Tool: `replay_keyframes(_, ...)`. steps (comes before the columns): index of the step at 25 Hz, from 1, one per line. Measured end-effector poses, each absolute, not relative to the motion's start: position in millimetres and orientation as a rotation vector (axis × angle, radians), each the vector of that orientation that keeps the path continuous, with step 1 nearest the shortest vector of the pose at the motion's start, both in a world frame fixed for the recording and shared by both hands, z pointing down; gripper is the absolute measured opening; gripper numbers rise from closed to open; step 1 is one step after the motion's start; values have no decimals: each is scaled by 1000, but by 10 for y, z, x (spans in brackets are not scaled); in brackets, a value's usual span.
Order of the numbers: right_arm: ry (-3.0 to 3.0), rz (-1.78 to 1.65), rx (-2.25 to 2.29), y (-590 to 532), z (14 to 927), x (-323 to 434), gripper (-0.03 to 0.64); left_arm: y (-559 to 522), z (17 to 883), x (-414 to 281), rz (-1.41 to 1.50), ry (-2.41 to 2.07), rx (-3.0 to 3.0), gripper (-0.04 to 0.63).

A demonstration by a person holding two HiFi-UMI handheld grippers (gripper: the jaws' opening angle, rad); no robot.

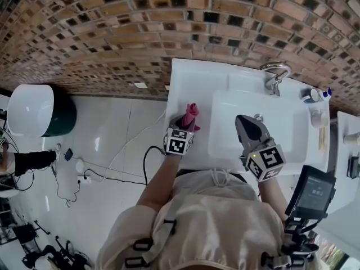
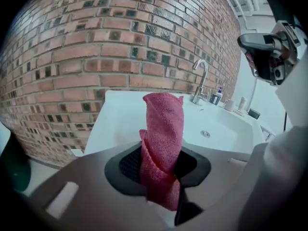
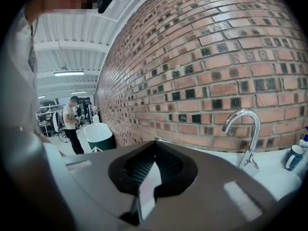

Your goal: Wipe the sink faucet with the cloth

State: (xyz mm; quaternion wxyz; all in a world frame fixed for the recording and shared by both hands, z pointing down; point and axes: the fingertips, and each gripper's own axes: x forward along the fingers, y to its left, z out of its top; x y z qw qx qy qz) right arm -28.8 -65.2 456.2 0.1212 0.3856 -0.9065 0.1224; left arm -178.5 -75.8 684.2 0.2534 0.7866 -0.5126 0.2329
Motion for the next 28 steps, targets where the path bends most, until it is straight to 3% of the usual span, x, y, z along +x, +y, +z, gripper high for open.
replay_keyframes(5,-2647,359,1123,-643,4581,-303,-11,-721,6979,-1676,744,-1367,2178,151)
replay_keyframes(8,-2655,358,1124,-671,4565,-286,-11,-745,6867,-1657,745,-1389,2208,270)
replay_keyframes(10,-2661,362,1133,-694,4556,-254,-11,-794,6724,-1666,730,-1423,2242,301)
replay_keyframes(19,-2706,351,1164,-796,4408,-220,-11,-1234,5446,-1736,422,-1607,2403,305)
replay_keyframes(25,-2726,309,1207,-923,4229,31,-11,-1414,4492,-1274,228,-1608,2603,299)
replay_keyframes(27,-2727,291,1237,-989,4154,149,-11,-1438,4248,-1074,201,-1599,2688,274)
replay_keyframes(28,-2727,282,1252,-1021,4121,193,-11,-1443,4142,-1000,188,-1601,2726,217)
